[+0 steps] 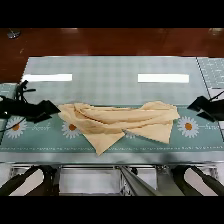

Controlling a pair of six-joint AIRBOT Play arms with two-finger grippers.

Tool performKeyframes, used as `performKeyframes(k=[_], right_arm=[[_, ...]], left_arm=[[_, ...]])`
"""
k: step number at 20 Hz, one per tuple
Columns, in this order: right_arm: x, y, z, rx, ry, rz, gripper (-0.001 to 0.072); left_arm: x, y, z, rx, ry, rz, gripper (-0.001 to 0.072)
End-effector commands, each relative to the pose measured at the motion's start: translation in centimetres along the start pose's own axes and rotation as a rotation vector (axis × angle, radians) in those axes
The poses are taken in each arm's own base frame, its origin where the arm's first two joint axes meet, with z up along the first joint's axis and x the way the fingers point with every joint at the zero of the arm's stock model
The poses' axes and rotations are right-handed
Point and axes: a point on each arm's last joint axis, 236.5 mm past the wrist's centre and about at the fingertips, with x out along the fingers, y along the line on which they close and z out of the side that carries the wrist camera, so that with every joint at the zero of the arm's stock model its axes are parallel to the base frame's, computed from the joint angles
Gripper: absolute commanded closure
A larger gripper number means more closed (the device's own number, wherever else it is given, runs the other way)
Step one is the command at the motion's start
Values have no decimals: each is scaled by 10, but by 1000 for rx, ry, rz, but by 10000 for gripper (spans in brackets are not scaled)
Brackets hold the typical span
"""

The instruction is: Fold the shirts.

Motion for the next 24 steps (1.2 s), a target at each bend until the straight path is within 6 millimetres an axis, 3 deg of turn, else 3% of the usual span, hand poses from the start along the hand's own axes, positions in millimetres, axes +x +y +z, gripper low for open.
performKeyframes(k=[1,4,8,9,10,15,18,22,23,24], right_arm=[[35,3,-42,74,44,123,95],[51,18,-64,87,84,216,96],[56,19,-74,102,113,228,95],[56,19,-74,102,113,228,96],[56,19,-74,102,112,228,96],[57,26,-60,137,63,260,96],[71,33,-53,157,75,275,96],[92,64,-34,138,103,304,123],[94,74,-29,120,112,311,267],[96,83,-25,101,128,316,545]], left_arm=[[30,6,-11,-95,-59,-112,4],[34,-11,7,-8,-147,-209,4],[53,-41,-7,142,-80,-303,16],[57,-47,-14,191,-56,-310,198],[59,-51,-17,217,-44,-316,669],[43,-68,-5,267,-52,-355,678],[39,-75,0,251,-74,-381,678],[39,-77,1,227,-74,-388,678],[39,-77,1,221,-73,-389,678],[38,-77,1,220,-74,-391,678]])
